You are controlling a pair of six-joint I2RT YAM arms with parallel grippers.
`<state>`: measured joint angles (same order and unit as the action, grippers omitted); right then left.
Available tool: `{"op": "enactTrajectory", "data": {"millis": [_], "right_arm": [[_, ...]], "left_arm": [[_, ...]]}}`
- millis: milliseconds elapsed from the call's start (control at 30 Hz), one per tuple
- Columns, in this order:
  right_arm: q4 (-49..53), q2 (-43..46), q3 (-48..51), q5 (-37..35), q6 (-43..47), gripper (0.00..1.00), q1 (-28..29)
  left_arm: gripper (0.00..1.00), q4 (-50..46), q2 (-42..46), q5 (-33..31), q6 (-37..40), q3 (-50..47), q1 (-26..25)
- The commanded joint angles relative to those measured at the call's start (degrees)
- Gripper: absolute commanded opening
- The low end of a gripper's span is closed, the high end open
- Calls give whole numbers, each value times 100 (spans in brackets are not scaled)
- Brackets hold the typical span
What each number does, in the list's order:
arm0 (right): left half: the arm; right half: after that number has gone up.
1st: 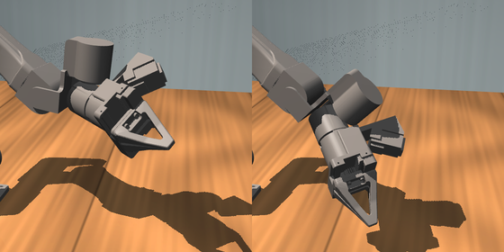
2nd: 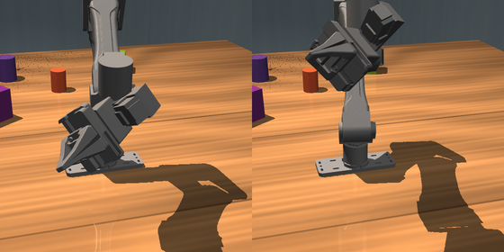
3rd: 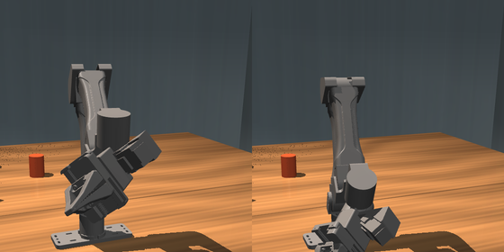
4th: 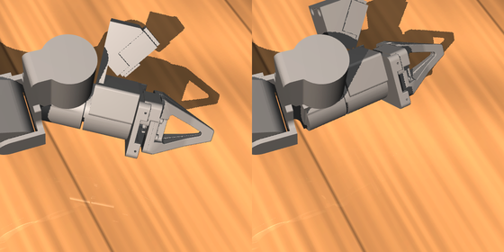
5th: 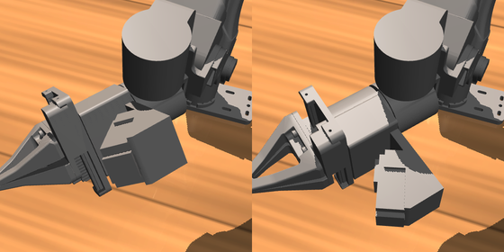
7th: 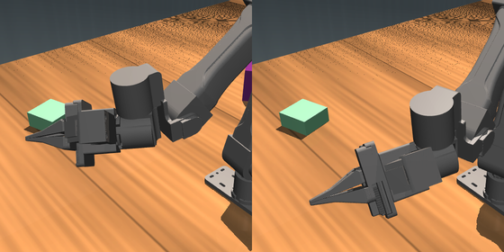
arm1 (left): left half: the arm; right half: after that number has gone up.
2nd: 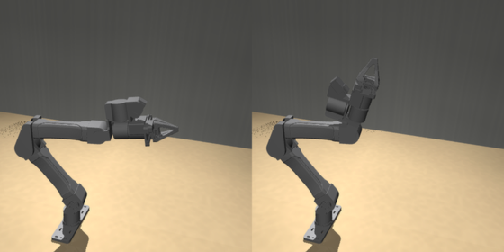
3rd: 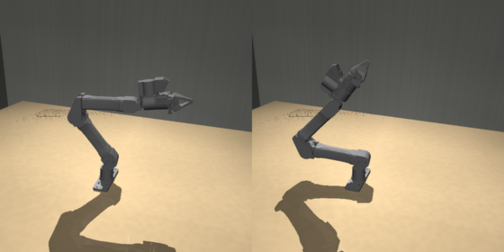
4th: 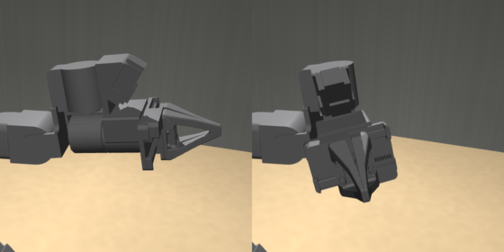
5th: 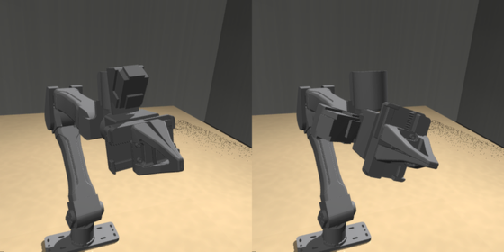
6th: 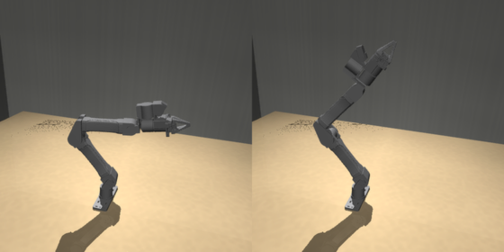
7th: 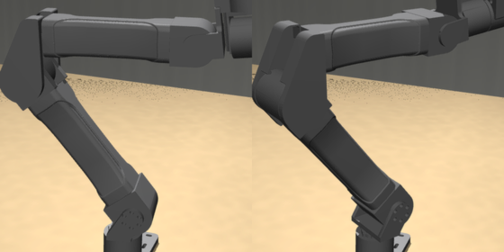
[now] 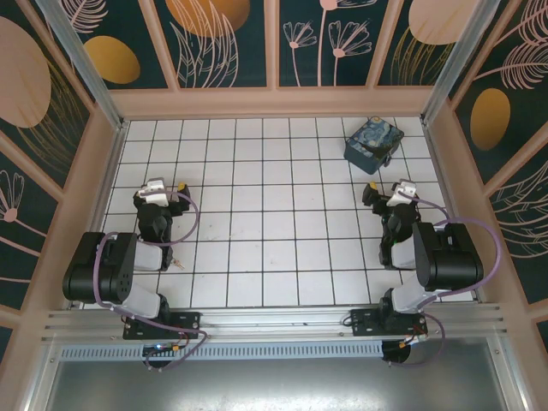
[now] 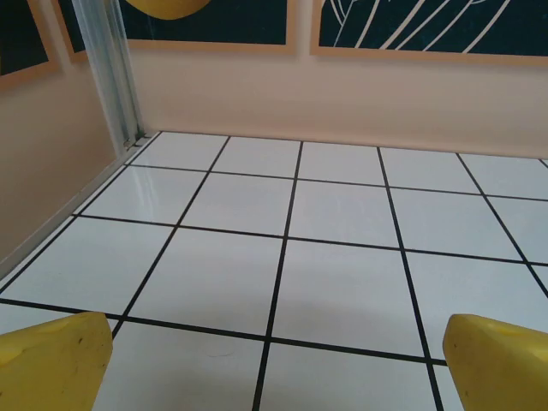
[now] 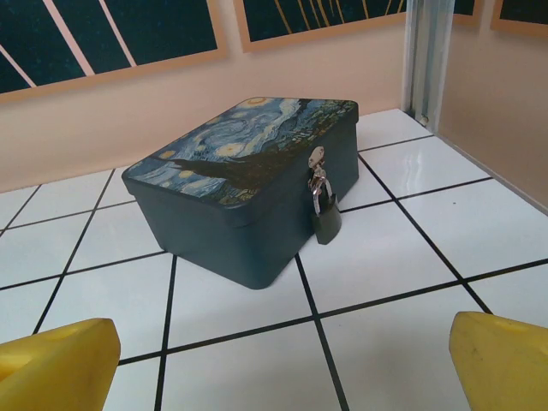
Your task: Unlock a padlock with a key
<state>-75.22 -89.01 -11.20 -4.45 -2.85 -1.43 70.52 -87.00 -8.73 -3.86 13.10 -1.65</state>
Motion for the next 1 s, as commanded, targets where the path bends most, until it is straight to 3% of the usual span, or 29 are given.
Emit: {"op": "enactTrajectory", "data": {"millis": [0,467,800,867,967], "right_arm": [[-136,-46,-82,88,131,99,38],[-39,-45,-132,331,205,99,-14],[69,-30,-188,954,206,99,-145],[968,357,-502,1082,234,99,-167],[3429,1005,-1734,687,-306,98,-335]], "left_arm": [[99,255,21,126,48,15,42],[99,158,-9,168,-9,83,83],[99,133,7,216,-27,95,113],[99,-101,160,-123,-159,168,116],[99,-1956,656,-1297,-578,975,113]]}}
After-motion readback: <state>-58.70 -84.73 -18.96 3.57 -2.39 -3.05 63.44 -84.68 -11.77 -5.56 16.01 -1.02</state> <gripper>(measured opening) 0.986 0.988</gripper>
